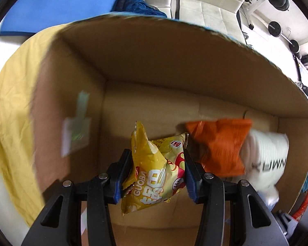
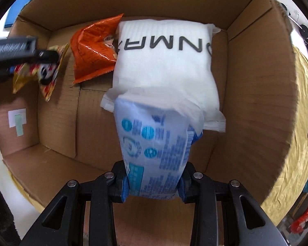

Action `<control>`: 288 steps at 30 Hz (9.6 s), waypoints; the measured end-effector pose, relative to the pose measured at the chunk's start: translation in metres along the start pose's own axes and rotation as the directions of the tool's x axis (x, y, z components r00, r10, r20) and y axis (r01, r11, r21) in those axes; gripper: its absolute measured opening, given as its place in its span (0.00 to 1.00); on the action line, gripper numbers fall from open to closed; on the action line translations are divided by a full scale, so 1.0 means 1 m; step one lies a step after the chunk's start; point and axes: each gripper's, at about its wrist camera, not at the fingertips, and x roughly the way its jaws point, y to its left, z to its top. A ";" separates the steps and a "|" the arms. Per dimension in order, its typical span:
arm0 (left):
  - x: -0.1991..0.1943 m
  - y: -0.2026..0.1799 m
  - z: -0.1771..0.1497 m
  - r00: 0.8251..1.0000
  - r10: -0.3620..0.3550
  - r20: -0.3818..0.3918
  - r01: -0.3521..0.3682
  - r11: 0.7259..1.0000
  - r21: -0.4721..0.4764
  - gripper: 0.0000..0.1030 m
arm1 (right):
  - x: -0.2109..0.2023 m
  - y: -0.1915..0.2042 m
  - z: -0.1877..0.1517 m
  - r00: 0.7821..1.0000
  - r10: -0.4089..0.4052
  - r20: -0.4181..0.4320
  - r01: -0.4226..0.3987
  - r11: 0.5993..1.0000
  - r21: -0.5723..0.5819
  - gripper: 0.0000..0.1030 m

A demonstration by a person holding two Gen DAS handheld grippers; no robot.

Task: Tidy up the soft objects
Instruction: 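Lower both held packs into the box and open both grippers, then grasp the red snack bar pack with the left gripper while the right approaches the black pack, then grasp the black snack pack with the right gripper and lift it, then lower the red and black packs into the box and open both grippers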

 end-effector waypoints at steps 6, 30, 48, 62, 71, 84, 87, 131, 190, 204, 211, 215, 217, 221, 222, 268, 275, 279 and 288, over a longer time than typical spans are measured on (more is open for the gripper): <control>0.009 -0.012 0.013 1.000 0.006 -0.011 -0.006 0.999 0.035 0.44 | 0.011 -0.003 0.008 1.000 0.004 -0.008 -0.004 1.000 0.021 0.38; -0.063 -0.009 -0.030 0.993 0.009 0.121 -0.014 0.999 0.037 0.64 | -0.015 -0.007 -0.006 0.998 0.025 0.057 -0.030 0.996 0.086 0.67; -0.093 0.001 -0.056 0.975 -0.007 0.221 -0.001 0.999 0.035 0.98 | -0.074 -0.011 -0.037 0.986 0.032 0.162 -0.044 0.997 0.067 0.79; -0.126 -0.008 -0.129 0.936 0.041 0.350 -0.068 0.996 0.063 0.98 | -0.102 -0.013 -0.066 0.969 -0.012 0.245 -0.007 0.997 0.079 0.96; -0.163 -0.010 -0.188 0.914 0.031 0.404 -0.058 0.997 0.054 0.98 | -0.144 -0.016 -0.117 0.936 -0.023 0.352 0.006 0.999 0.051 1.00; -0.209 -0.009 -0.247 0.893 0.020 0.450 -0.039 0.999 0.032 0.98 | -0.206 -0.016 -0.177 0.894 0.038 0.447 -0.045 0.999 0.006 1.00; -0.216 -0.014 -0.254 0.887 0.024 0.462 -0.040 0.999 0.024 0.98 | -0.213 -0.018 -0.183 0.889 0.054 0.454 -0.061 0.998 -0.001 1.00; 0.067 -0.358 0.005 0.952 0.276 -0.131 -0.208 0.901 0.382 0.81 | -0.091 -0.510 -0.068 0.982 -0.058 0.177 -0.014 0.925 0.380 1.00; -0.021 -0.398 -0.137 0.996 -0.037 0.087 0.007 0.949 0.316 0.41 | -0.040 -0.413 -0.046 0.991 -0.036 0.130 -0.011 0.941 0.339 0.44; -0.124 -0.338 -0.170 0.962 -0.175 0.209 0.097 0.936 0.338 0.41 | -0.135 -0.357 -0.116 0.963 0.000 0.271 -0.092 0.940 0.327 0.44; -0.170 -0.284 -0.179 0.938 -0.224 0.265 0.122 0.927 0.353 0.41 | -0.181 -0.304 -0.135 0.942 0.028 0.333 -0.127 0.951 0.281 0.44; -0.187 -0.238 -0.176 0.930 -0.244 0.276 0.142 0.929 0.341 0.41 | -0.198 -0.256 -0.135 0.930 0.062 0.362 -0.157 0.958 0.239 0.44; -0.192 -0.213 -0.173 0.931 -0.249 0.268 0.156 0.933 0.325 0.41 | -0.203 -0.232 -0.133 0.926 0.081 0.370 -0.170 0.962 0.215 0.44; -0.197 -0.151 -0.156 0.937 -0.230 0.264 0.154 0.948 0.280 0.41 | -0.204 -0.174 -0.124 0.921 0.133 0.367 -0.199 0.969 0.149 0.44; -0.197 -0.140 -0.153 0.938 -0.221 0.269 0.147 0.951 0.271 0.41 | -0.202 -0.162 -0.121 0.919 0.147 0.365 -0.209 0.968 0.136 0.44; 0.031 0.008 -0.072 0.974 -0.088 -0.209 0.107 0.991 0.083 0.42 | 0.019 0.039 -0.015 0.985 0.165 0.045 -0.169 0.975 0.142 0.48; 0.024 0.012 -0.084 0.978 -0.075 -0.193 0.093 0.992 0.081 0.42 | 0.021 0.045 -0.015 0.989 0.148 0.030 -0.151 0.979 0.135 0.52; 0.013 0.009 -0.091 0.983 -0.077 -0.169 0.091 0.993 0.081 0.43 | 0.012 0.048 -0.019 0.990 0.140 0.033 -0.143 0.982 0.124 0.56; -0.023 0.009 -0.117 0.995 -0.076 -0.065 0.081 0.994 0.071 0.43 | -0.024 0.053 -0.028 0.991 0.092 0.095 -0.098 0.993 0.060 0.56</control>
